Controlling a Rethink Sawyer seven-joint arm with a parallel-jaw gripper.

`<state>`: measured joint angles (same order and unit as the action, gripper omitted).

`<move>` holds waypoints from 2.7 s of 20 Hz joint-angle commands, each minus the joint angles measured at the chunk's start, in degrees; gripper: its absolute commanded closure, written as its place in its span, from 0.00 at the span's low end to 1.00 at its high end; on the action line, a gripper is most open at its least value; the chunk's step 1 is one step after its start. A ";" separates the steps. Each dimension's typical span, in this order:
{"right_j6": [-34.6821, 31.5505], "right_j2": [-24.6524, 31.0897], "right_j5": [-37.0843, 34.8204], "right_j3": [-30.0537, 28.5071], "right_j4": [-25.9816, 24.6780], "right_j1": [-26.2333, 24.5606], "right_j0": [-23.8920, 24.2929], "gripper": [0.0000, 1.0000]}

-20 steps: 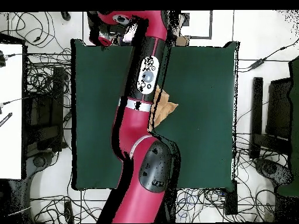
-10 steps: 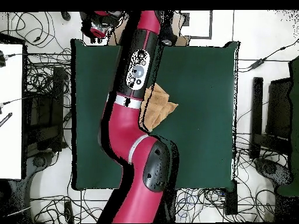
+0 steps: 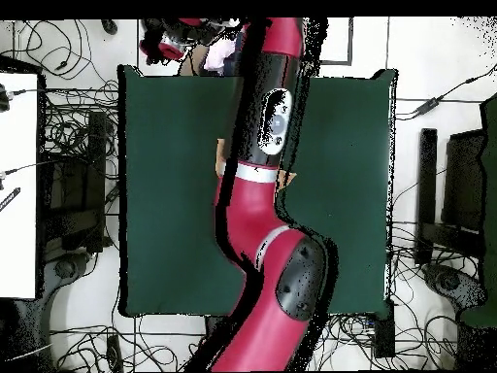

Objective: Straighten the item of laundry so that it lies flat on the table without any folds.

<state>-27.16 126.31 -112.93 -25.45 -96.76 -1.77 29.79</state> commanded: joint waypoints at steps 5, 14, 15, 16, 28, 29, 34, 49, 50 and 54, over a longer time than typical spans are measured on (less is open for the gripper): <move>-49.78 -23.61 -0.44 -18.31 16.88 2.36 7.11 0.00; -53.56 -31.83 7.27 -23.85 22.63 5.25 8.32 0.00; -54.14 -32.76 8.37 -24.67 22.62 5.93 8.42 0.00; -54.58 -33.51 9.02 -25.40 22.77 6.47 8.61 0.00; -54.61 -42.22 18.38 -29.62 26.52 9.84 9.95 0.00; -54.96 -43.02 19.26 -30.35 26.94 10.20 10.27 0.00; -58.53 -46.41 21.32 -32.12 29.57 11.88 10.42 0.00; -120.67 -60.23 28.42 -53.46 47.40 24.05 12.50 0.00; -124.62 -61.05 29.52 -55.68 48.71 25.28 12.81 0.00; -134.69 -63.81 34.90 -62.12 53.51 26.89 14.18 0.00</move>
<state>-130.84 75.92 -87.75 -74.08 -47.73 20.94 42.49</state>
